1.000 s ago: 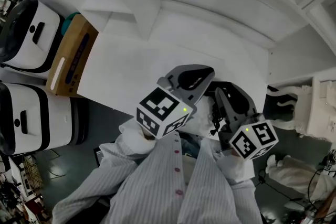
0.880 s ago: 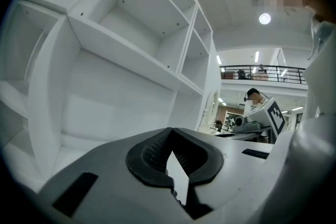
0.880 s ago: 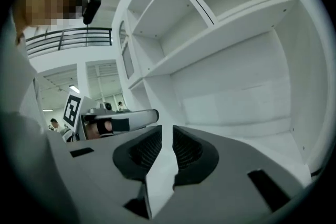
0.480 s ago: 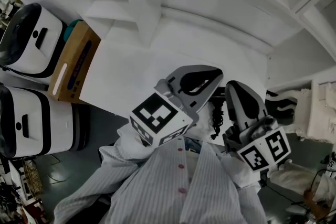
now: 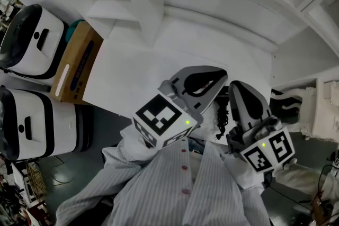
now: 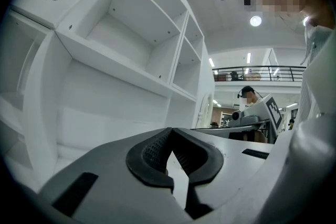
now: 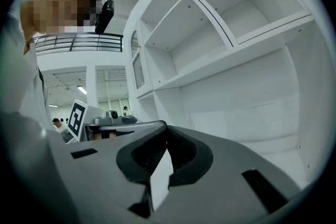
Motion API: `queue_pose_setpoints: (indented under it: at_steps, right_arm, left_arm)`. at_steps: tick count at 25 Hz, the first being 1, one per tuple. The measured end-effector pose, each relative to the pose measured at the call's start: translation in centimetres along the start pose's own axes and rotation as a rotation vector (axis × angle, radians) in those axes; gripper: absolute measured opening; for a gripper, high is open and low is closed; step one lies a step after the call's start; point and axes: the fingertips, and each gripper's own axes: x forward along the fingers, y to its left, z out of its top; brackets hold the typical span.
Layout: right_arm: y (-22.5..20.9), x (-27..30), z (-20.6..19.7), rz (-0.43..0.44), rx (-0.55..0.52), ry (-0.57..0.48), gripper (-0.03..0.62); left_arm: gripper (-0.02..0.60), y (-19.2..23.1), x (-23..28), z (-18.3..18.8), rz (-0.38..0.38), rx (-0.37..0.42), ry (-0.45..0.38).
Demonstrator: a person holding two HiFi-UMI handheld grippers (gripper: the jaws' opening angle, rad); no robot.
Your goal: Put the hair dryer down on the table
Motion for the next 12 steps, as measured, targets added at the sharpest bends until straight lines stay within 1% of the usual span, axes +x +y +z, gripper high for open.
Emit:
queue_pose_setpoints:
  at_steps: [12]
  right_arm:
    - [-0.49, 0.00, -0.86, -0.029, 0.008, 0.026, 0.012]
  left_arm:
    - [0.011, 0.25, 0.05, -0.66, -0.006, -0.015, 0.021]
